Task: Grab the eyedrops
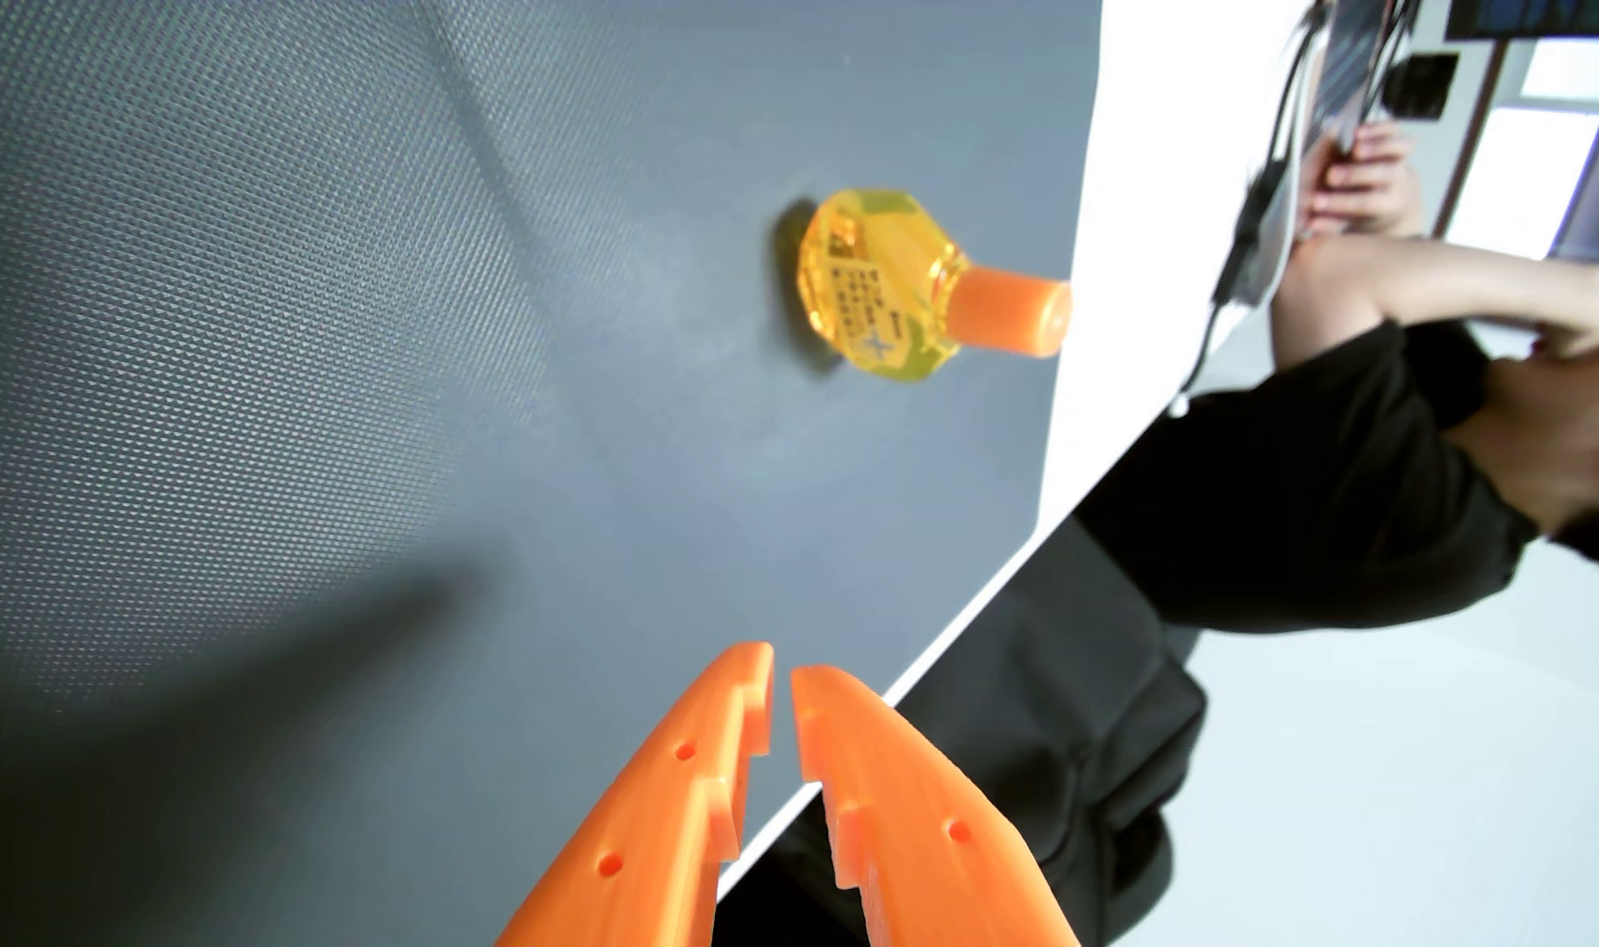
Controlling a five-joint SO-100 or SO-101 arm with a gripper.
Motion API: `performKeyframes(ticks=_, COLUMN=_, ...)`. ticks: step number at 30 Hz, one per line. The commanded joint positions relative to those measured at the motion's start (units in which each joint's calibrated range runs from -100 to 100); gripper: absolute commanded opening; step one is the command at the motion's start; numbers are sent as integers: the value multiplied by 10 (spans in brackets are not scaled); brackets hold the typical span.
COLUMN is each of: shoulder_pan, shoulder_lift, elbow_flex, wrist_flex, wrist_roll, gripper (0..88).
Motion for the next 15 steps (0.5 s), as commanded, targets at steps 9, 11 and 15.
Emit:
performKeyframes(ticks=9, shoulder_pan=0, shoulder_lift=6, elbow_flex=-61, wrist_flex=15, wrist_roll=15, gripper=13)
performKeyframes(ticks=11, shoulder_pan=0, shoulder_lift=17, elbow_flex=-76, wrist_flex=20, wrist_roll=21, gripper=14)
performKeyframes(ticks=15, shoulder_pan=0, shoulder_lift=85, elbow_flex=-142, wrist_flex=42, wrist_roll=32, gripper=14)
